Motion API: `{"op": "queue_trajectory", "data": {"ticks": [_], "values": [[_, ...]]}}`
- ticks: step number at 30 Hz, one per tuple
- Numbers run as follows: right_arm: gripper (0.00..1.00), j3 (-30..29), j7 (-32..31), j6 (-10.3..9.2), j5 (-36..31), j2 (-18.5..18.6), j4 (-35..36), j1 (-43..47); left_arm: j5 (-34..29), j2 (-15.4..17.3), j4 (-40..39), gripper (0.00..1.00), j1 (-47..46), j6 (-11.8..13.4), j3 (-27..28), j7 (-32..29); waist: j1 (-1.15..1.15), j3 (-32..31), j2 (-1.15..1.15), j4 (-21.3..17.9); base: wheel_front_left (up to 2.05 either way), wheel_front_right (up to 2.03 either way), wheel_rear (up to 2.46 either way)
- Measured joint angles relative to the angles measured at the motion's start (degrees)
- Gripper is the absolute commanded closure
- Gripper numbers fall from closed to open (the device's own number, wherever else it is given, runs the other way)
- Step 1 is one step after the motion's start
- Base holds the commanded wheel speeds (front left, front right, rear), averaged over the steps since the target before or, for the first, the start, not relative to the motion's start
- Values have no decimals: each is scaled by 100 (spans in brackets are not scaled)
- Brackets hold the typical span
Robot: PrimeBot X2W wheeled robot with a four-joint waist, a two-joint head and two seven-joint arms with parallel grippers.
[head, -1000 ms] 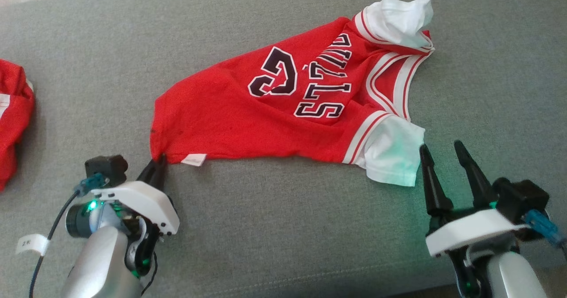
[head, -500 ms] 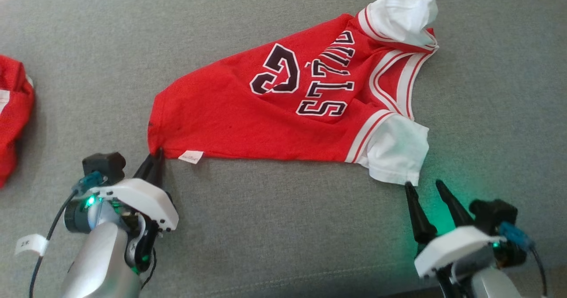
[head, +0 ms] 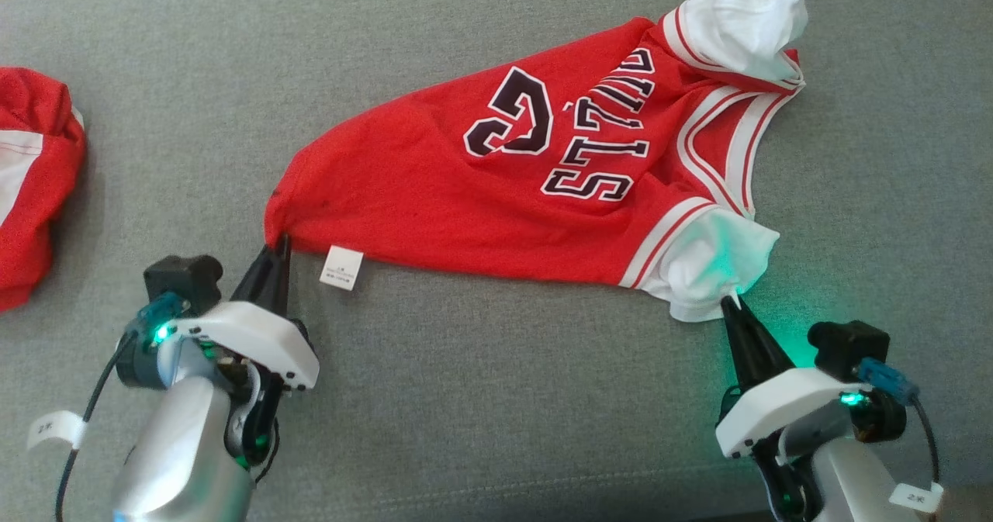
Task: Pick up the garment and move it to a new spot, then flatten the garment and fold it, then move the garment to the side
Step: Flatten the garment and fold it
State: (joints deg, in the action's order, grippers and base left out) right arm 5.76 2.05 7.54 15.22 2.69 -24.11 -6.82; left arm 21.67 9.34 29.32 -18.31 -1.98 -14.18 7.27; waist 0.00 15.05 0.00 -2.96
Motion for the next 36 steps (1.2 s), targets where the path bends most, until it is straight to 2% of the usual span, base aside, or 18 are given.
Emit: {"op": "queue_trajectory", "data": {"ticks": [4, 8, 15, 23, 30, 36], "values": [[100, -51, 112, 0, -75, 0, 313, 1, -43, 20, -268, 100, 0, 56, 5, 177, 0, -36, 0, -2, 0, 0, 0], [100, -140, 202, 0, -208, 54, 1182, -35, -44, 110, -797, 100, 1, 102, 15, 272, 0, -130, 0, -4, 0, 0, 0], [100, -556, 32, 0, -416, 527, 2936, -367, -245, 460, -2123, 100, -141, 216, 38, 71, 0, -368, 0, 44, 0, 0, 0], [100, -1105, -386, 0, -459, 1017, 4443, -1513, -506, 781, -3623, 100, -884, 304, 116, -336, 0, -705, 0, 73, 0, 0, 0], [100, -1283, -778, 0, -257, 1497, 4985, -2925, -613, 849, -4366, 100, -1952, 305, 135, -759, 0, -940, 0, 145, 0, 0, 0], [100, -1265, -1026, 0, -90, 1635, 4863, -3550, -611, 842, -4503, 100, -2212, 338, 131, -926, 0, -1003, 0, 155, 0, 0, 0]]}}
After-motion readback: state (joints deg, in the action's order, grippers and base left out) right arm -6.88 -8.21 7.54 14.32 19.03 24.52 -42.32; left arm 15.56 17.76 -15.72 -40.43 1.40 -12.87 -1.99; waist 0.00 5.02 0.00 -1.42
